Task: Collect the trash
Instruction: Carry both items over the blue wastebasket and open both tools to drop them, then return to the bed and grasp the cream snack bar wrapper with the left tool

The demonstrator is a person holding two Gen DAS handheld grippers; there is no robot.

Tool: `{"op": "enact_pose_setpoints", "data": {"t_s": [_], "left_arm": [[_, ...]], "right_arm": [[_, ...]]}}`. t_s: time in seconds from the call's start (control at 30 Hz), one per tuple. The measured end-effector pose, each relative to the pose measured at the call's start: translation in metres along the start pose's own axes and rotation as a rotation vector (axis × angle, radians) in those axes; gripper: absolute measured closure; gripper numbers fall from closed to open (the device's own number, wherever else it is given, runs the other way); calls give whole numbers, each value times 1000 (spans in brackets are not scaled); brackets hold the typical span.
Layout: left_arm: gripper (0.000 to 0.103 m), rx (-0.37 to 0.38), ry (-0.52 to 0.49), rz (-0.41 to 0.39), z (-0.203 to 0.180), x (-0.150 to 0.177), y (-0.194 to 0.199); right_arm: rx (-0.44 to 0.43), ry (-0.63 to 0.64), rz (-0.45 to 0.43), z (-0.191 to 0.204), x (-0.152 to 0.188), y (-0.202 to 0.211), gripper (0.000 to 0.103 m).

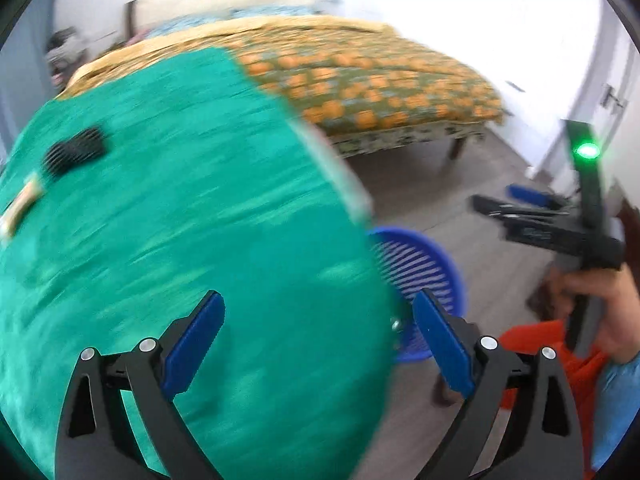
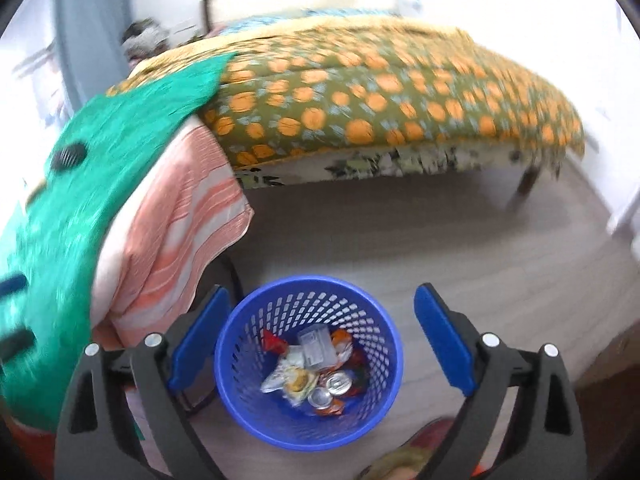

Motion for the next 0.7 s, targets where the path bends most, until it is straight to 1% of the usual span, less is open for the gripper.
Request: {"op": "enact_pose_setpoints", "data": {"t_s": [0.07,0.13,0.23,0.33,0.37,0.4,0.5,0.53,0.6,0.63,0.7], "left_arm": [[9,-55,27,-20,36,5,13],[9,-136,45,-47,71,6,27],[9,-176,96,-55,120,7,44],[8,-205,136,-66,157,3,57],[5,-220,137,-71,167,1,59],[6,-234,136,-70,176,-1,60],[6,-231,159,-26,202,-3,60],[5,-232,167,-17,211,-2,61],[6,-260,162,-17,224,-2,60],[6,-270,154,-10,226,-3,56],[6,-257,145,19,229,-2,50]], "right_arm": [[21,83,-25,28,-4,7,12],[10,132,-47,56,-8,14,12],[-75,179,-76,111,-18,25,12],[-173,245,-91,174,-37,31,11],[-198,264,-91,191,-43,30,11],[-228,285,-93,214,-56,29,11],[-273,302,-79,252,-83,17,10],[-275,303,-70,264,-94,8,10],[-265,311,-38,281,-110,-14,10],[-261,317,-26,286,-114,-22,10],[-239,337,-1,294,-118,-37,10]]}}
Point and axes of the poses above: each gripper's, at about its wrist camera, not at the fingertips, and y roughly against the way its jaws point, z to its left, x to its underside, the point moved 3 cm from there along -y, roughly the way its jaws point, and after that the axes turned 14 degrees about y, right-handed, at the moved point
